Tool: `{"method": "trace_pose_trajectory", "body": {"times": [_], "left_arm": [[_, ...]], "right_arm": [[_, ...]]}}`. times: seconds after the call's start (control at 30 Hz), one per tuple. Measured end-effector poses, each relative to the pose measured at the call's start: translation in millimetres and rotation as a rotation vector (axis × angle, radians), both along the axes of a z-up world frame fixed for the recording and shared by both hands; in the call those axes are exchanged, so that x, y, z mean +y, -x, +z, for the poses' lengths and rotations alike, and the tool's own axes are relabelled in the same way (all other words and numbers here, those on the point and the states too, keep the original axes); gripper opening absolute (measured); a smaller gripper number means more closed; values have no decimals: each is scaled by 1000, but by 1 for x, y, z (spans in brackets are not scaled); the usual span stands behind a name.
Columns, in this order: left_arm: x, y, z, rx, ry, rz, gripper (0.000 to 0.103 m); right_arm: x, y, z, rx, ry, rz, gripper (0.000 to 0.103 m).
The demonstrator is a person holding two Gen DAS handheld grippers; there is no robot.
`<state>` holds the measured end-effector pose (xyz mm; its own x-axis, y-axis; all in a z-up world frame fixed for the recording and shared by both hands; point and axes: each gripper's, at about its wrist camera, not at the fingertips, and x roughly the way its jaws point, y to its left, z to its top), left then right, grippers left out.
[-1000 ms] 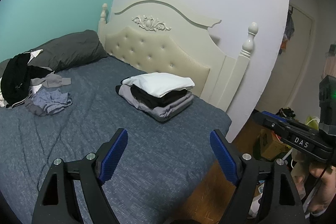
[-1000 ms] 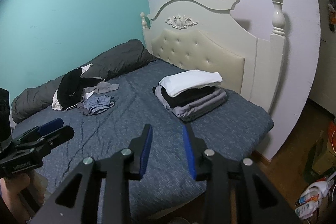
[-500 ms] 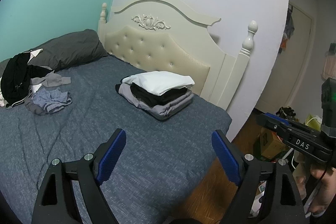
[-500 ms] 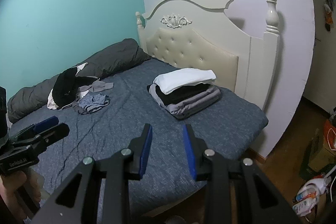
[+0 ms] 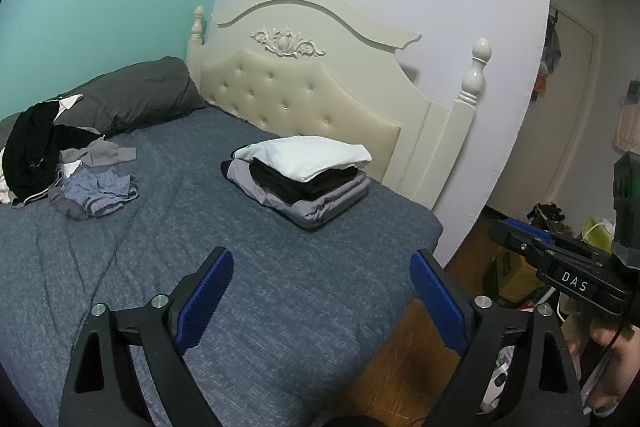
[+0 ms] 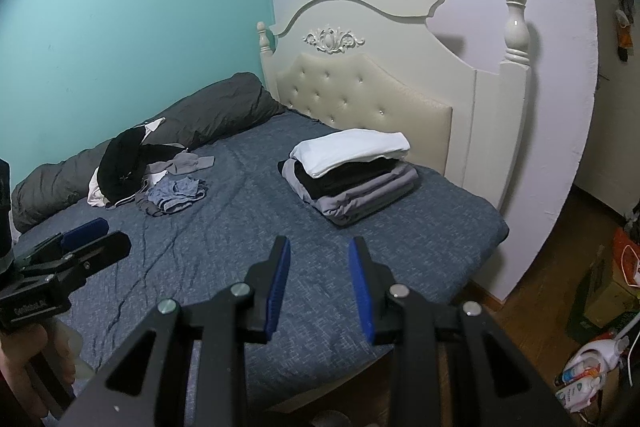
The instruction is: Fold clothes
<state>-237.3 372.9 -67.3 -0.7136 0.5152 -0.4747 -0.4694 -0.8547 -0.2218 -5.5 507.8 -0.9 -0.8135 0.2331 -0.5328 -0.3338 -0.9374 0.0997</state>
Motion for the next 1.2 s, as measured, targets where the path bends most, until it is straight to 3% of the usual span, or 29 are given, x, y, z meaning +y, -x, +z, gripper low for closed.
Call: {"method": "trace_pose_trajectory", "body": {"times": [0.4, 0.43, 0.47, 0.53, 1.2], "left_arm": [[1, 0, 1, 2, 7, 5, 97], [1, 0, 1, 3, 9, 7, 97], [1, 0, 1, 4, 10, 9, 98], [1, 0, 1, 6, 12, 11, 99], [-3, 0, 0, 9, 40, 49, 103]], "right_arm": [[-1, 0, -2, -1, 4, 3, 31], [-1, 0, -2, 1, 4, 3, 35], [-1, 0, -2, 4, 5, 2, 47], [-1, -1, -2, 9, 6, 1, 58], [-1, -1, -3, 7, 11, 5, 59]]}}
